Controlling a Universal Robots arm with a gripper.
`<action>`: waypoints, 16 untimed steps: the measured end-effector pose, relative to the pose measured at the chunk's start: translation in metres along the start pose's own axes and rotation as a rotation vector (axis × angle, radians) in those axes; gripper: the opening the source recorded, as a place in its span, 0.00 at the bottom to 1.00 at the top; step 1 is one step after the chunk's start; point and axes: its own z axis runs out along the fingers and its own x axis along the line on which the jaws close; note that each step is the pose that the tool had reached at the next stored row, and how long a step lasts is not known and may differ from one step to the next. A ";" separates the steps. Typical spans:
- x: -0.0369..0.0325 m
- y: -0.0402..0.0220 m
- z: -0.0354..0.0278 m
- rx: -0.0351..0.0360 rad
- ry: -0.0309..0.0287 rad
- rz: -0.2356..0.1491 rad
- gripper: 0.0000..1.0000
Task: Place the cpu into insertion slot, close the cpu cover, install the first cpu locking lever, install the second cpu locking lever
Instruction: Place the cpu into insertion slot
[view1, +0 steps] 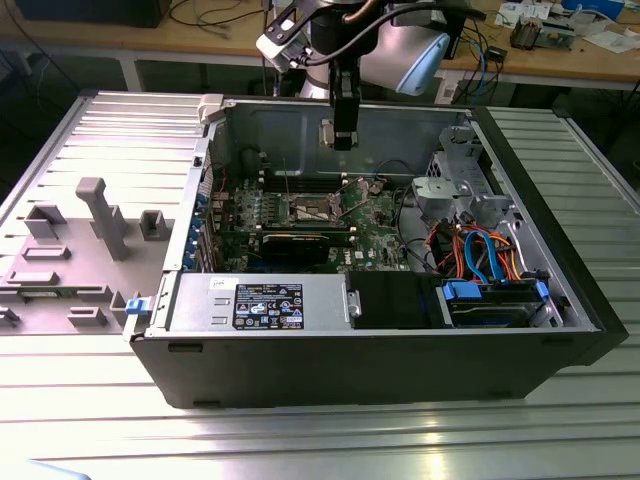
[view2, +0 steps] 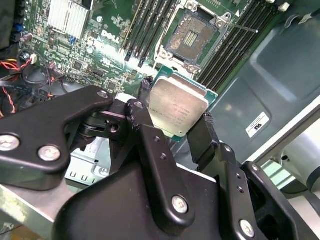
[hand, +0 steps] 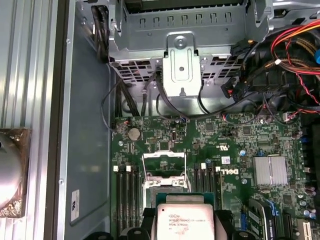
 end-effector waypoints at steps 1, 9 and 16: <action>0.0000 -0.0005 0.0011 0.0000 0.0001 0.000 0.54; 0.0000 -0.0013 0.0075 0.0015 0.0000 0.000 0.54; -0.0001 -0.0014 0.0088 0.0015 0.0000 0.000 0.54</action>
